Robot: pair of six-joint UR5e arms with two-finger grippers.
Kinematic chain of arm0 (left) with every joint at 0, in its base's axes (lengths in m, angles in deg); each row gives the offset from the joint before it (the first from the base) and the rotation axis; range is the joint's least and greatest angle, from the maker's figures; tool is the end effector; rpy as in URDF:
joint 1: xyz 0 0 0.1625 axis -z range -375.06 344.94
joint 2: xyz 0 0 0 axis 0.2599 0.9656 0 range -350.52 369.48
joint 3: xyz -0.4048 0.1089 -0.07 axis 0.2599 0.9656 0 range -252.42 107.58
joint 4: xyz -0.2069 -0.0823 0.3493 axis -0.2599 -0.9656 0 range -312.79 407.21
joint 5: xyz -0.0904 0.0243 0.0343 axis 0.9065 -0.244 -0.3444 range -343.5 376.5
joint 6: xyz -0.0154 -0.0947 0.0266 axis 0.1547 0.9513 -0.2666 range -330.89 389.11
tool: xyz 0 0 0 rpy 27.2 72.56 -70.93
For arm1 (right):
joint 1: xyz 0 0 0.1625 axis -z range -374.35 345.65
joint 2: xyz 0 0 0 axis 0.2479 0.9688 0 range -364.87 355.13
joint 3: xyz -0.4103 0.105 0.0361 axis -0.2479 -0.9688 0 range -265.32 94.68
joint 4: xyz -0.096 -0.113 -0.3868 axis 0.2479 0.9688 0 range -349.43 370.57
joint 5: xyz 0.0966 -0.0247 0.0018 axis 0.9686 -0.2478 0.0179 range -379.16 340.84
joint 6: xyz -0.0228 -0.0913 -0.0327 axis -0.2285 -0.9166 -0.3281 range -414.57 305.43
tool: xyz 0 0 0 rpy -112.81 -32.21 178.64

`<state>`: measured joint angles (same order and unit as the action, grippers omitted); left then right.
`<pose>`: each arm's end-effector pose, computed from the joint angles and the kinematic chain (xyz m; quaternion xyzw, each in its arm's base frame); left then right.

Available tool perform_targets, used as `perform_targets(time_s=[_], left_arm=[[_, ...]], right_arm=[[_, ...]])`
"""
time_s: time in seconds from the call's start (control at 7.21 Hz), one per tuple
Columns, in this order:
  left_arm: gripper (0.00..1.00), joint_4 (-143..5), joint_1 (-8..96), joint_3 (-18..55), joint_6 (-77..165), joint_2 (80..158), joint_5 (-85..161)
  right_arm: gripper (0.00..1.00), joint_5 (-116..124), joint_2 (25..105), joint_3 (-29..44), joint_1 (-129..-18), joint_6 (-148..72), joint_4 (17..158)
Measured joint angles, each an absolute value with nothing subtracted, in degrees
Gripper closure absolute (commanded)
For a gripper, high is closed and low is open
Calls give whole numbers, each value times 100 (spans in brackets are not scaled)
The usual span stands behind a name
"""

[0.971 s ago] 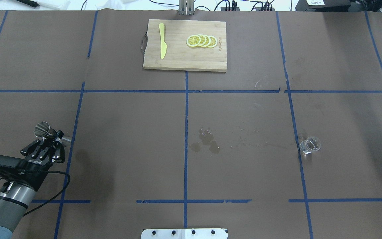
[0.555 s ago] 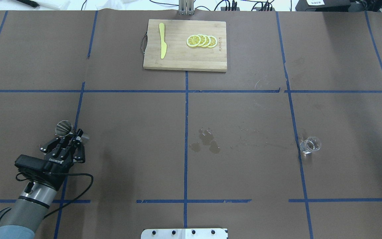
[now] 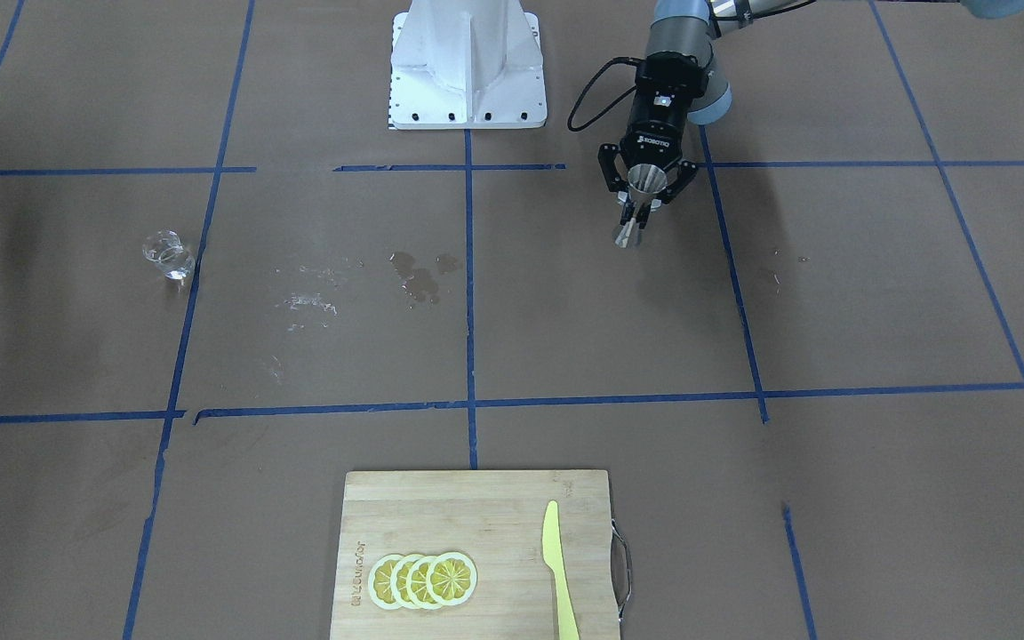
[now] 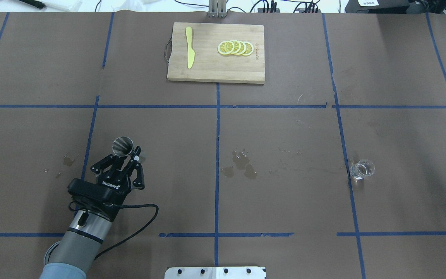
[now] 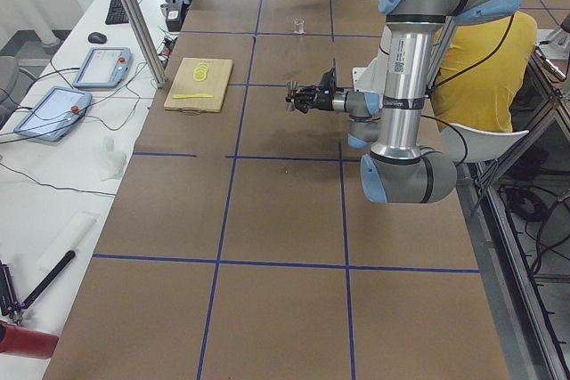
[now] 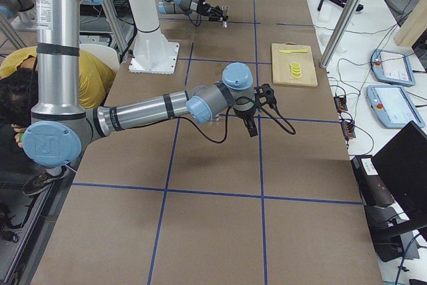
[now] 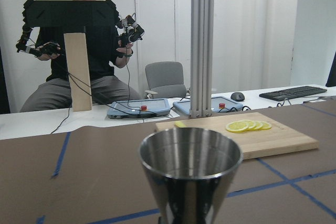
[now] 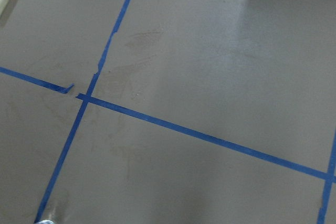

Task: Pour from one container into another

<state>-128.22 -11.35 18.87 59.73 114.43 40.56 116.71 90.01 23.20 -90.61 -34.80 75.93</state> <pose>0.4902 -0.2566 0.3575 0.6332 0.3745 -0.1257 0.6656 -0.0508 -0.4675 0.4861 0.1831 -0.4395 -0.0819 0.8756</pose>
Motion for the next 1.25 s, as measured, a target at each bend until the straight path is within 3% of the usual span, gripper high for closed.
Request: perform_targets(time_s=[0.42, 0.83, 1.25], left_arm=[[100, -12493, -949, 1853, 5785, 11836, 4480], [100, -12242, -795, 1774, 5826, 12031, 4801], [100, -12229, -676, 1756, 5855, 12302, 5044]], right_arm=[[0, 10843, 9421, 2753, -7849, -919, 6132], [0, 8660, 9900, 3810, -5648, 969, 6003], [2, 6047, 10299, 4131, -3718, 2176, 6005]])
